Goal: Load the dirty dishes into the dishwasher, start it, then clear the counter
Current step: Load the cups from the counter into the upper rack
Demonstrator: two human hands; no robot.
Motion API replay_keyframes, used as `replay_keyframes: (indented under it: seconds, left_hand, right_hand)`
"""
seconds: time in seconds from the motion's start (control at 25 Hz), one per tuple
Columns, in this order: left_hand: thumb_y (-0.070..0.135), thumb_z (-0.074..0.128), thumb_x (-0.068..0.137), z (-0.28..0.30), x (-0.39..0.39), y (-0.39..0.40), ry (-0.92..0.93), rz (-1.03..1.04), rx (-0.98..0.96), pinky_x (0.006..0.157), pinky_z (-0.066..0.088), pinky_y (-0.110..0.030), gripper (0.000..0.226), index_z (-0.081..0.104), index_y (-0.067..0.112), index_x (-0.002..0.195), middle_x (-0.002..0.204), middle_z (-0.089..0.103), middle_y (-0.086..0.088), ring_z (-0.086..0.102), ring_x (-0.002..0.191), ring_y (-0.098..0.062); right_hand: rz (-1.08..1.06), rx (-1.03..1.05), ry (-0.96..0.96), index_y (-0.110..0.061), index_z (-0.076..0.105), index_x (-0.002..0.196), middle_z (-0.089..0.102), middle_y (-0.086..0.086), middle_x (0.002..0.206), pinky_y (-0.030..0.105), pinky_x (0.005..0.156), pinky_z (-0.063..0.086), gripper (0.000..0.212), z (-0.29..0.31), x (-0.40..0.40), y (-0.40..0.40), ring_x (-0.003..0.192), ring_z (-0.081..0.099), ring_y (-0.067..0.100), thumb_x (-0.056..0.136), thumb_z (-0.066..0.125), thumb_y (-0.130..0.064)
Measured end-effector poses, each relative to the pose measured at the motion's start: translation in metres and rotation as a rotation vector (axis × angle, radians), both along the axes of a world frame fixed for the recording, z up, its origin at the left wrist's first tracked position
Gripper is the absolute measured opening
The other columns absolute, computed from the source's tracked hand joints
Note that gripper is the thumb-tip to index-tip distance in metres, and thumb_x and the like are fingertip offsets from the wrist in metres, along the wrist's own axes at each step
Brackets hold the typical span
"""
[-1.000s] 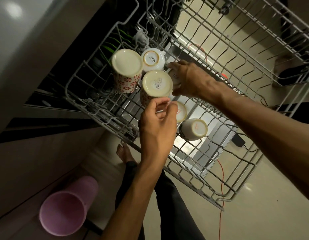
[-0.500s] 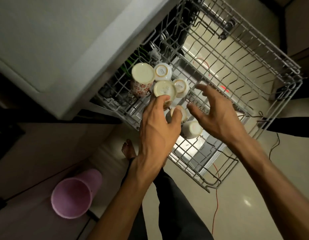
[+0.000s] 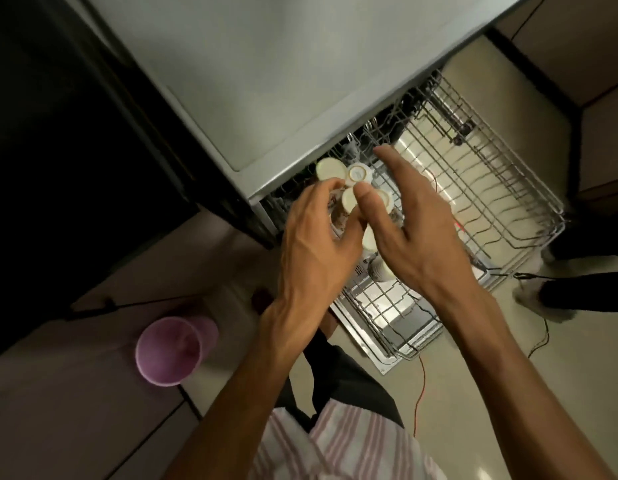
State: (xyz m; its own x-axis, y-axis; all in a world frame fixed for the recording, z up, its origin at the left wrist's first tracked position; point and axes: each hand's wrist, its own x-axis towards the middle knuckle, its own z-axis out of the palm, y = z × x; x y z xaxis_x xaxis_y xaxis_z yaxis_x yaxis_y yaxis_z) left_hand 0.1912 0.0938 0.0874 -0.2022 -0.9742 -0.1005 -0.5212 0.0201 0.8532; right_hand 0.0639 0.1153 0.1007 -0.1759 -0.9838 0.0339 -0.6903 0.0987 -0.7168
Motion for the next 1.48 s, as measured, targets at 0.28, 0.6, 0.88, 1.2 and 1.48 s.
replay_keyframes:
  seconds: [0.28, 0.6, 0.88, 1.2, 1.48]
  left_hand:
    - [0.034, 0.061, 0.093, 0.043, 0.074, 0.016, -0.026, 0.21, -0.047, 0.101, 0.044, -0.029, 0.04, 0.055, 0.014, 0.127, 0.125, 0.06, 0.0, 0.053, 0.119, -0.011]
    - [0.035, 0.062, 0.093, 0.082, 0.211, 0.038, -0.088, 0.455, -0.143, 0.09, 0.039, -0.012, 0.043, 0.054, 0.015, 0.13, 0.129, 0.056, 0.001, 0.04, 0.108, 0.008]
    - [0.035, 0.06, 0.094, 0.099, 0.334, 0.081, -0.071, 0.665, -0.108, 0.076, 0.033, 0.007, 0.041, 0.053, 0.021, 0.131, 0.132, 0.055, 0.008, 0.043, 0.109, 0.007]
    - [0.036, 0.062, 0.092, 0.104, 0.448, 0.134, -0.079, 0.859, -0.122, 0.079, 0.032, 0.002, 0.039, 0.055, 0.024, 0.128, 0.13, 0.056, 0.011, 0.043, 0.11, 0.008]
    - [0.036, 0.063, 0.091, 0.093, 0.491, 0.168, -0.06, 1.043, -0.073, 0.083, 0.037, -0.005, 0.042, 0.053, 0.024, 0.13, 0.133, 0.054, 0.008, 0.042, 0.114, 0.005]
  right_hand:
    - [0.197, 0.004, -0.042, -0.015, 0.036, 0.148, 0.041, 0.002, 0.152, 0.018, 0.111, 0.029, 0.06, 0.039, 0.071, -0.004, 0.139, 0.036, 0.01, 0.1, 0.04, -0.05]
    - [0.459, -0.068, -0.099, -0.016, 0.037, 0.147, 0.048, 0.005, 0.146, 0.04, 0.107, 0.043, 0.06, 0.072, 0.195, -0.004, 0.13, 0.049, 0.018, 0.099, 0.041, -0.052]
    - [0.636, -0.067, -0.117, -0.018, 0.035, 0.149, 0.037, -0.001, 0.154, 0.034, 0.115, 0.033, 0.063, 0.086, 0.312, 0.016, 0.141, 0.033, 0.01, 0.098, 0.039, -0.054]
    - [0.85, -0.052, -0.146, -0.023, 0.034, 0.149, 0.036, -0.003, 0.154, 0.041, 0.112, 0.037, 0.066, 0.08, 0.427, 0.038, 0.141, 0.034, 0.01, 0.096, 0.036, -0.062]
    - [1.028, -0.055, -0.145, -0.026, 0.033, 0.149, 0.038, -0.002, 0.152, 0.043, 0.109, 0.041, 0.065, 0.079, 0.489, 0.039, 0.138, 0.036, 0.01, 0.095, 0.035, -0.062]
